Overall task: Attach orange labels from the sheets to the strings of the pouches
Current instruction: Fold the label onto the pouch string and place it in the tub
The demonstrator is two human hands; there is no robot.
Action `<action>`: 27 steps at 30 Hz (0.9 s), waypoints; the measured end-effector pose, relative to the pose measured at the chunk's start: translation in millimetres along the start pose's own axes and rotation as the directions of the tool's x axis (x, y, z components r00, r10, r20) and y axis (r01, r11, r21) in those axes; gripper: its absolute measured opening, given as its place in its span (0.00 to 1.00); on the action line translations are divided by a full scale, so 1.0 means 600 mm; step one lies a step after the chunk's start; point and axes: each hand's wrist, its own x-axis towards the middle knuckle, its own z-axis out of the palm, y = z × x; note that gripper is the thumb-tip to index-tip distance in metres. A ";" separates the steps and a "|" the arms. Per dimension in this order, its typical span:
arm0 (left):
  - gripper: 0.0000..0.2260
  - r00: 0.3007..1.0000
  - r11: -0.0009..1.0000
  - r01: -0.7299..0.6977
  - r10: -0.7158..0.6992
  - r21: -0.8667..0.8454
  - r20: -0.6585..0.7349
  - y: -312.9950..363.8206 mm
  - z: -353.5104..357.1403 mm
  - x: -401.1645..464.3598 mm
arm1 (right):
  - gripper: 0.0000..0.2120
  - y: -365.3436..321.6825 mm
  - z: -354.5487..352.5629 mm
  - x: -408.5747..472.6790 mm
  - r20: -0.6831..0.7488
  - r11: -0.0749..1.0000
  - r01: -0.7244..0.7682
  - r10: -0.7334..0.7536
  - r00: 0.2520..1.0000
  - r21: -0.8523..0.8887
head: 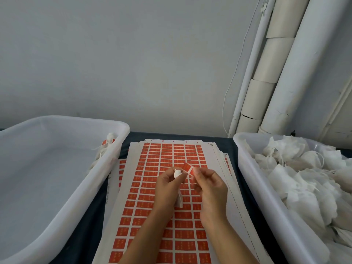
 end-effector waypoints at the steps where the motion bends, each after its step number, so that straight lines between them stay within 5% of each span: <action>1: 0.06 1.000 1.000 -0.006 0.006 0.005 0.002 -0.001 0.000 0.000 | 0.05 0.004 0.000 -0.001 0.000 1.000 -0.007 0.007 1.000 -0.010; 17: 0.07 0.999 0.999 -0.007 0.005 0.044 0.052 -0.006 -0.001 0.007 | 0.06 0.015 -0.018 0.012 -0.019 0.997 -0.073 0.073 0.997 0.004; 27: 0.05 0.996 0.996 -0.002 -0.007 0.094 0.093 -0.006 -0.002 0.005 | 0.03 0.018 -0.014 0.015 -0.021 0.991 -0.020 0.017 1.000 -0.135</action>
